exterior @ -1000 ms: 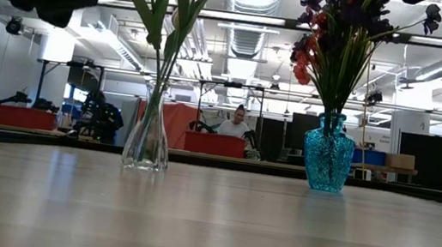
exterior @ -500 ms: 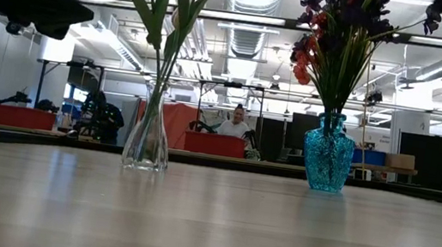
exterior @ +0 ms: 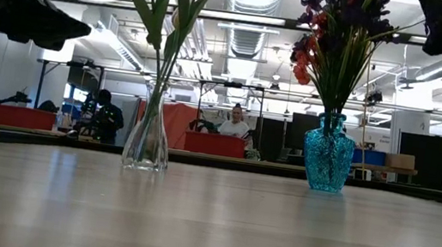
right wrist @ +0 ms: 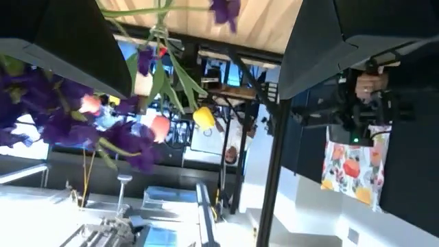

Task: Sort flowers into vase by color
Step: Return to Home Position

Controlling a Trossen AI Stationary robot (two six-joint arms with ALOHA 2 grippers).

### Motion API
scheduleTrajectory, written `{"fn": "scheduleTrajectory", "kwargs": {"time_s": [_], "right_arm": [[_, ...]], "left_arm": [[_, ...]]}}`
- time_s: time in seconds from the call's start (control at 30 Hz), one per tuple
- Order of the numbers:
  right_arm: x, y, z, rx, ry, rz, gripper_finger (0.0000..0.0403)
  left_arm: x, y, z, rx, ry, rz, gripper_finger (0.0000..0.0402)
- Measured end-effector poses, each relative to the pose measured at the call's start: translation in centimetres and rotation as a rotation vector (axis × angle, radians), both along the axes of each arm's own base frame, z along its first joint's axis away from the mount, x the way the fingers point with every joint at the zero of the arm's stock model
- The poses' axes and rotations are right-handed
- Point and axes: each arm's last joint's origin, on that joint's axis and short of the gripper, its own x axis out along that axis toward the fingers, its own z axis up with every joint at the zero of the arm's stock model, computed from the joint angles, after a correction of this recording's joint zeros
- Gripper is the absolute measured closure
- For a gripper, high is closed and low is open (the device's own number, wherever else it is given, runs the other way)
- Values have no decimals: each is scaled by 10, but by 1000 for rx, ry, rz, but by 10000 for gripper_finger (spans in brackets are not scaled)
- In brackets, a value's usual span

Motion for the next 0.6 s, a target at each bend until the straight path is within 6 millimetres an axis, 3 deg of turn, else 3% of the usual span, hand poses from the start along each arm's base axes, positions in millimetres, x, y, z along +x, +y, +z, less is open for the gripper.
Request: {"fn": "scheduleTrajectory", "kwargs": {"time_s": [0.3,0.47,0.6], "right_arm": [[5,-1,-12,-4,106,-92,57],[6,-5,-13,50,128,-211,73],[6,-5,-13,116,135,-197,76]], "left_arm": [[-1,5,0,46,5,126,401],[-1,6,-2,51,21,177,401],[0,5,-3,56,34,176,401]]}}
